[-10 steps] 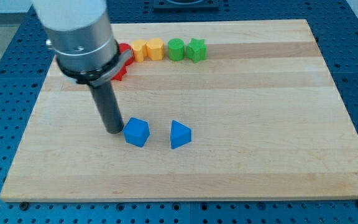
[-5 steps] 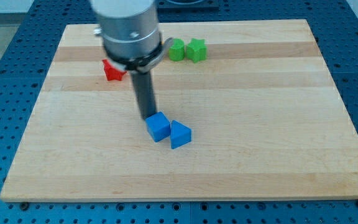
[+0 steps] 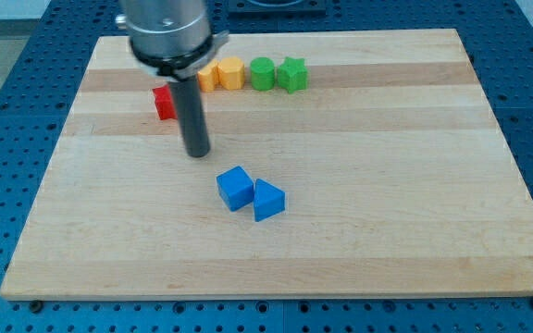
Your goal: Keep blue cube below green star
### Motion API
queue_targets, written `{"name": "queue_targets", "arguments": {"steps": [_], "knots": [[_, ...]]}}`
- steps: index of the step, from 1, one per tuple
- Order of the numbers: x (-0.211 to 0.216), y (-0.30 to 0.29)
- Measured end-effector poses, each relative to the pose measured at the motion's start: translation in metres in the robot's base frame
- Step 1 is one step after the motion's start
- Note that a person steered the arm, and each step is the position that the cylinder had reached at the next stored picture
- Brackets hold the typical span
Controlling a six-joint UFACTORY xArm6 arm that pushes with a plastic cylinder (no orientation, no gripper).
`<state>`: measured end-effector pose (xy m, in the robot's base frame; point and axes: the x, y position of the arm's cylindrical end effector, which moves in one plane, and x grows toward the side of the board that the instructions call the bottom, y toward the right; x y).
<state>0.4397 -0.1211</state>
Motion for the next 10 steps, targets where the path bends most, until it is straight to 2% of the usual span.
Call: {"name": "queue_targets", "arguments": {"steps": [1, 2, 7, 9, 10], "knots": [[0.016, -0.018], [0.053, -0.017], [0.078, 0.006], [0.072, 0.032], [0.037, 0.062]]}}
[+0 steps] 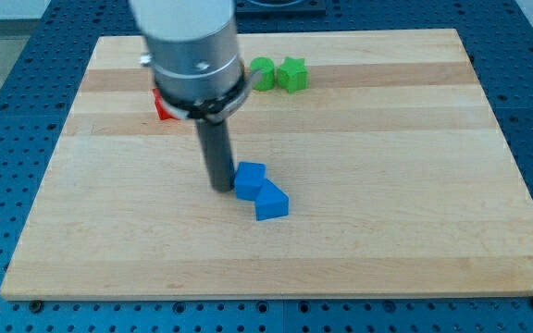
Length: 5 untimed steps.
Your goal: Keep blue cube below green star
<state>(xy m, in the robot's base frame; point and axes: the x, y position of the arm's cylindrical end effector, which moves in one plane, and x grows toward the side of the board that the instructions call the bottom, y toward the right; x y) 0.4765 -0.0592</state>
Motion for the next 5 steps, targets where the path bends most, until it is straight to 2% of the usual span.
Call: {"name": "queue_targets", "arguments": {"steps": [2, 3, 4, 5], "knots": [[-0.081, 0.038], [-0.088, 0.037], [-0.085, 0.003], [-0.055, -0.024]]}}
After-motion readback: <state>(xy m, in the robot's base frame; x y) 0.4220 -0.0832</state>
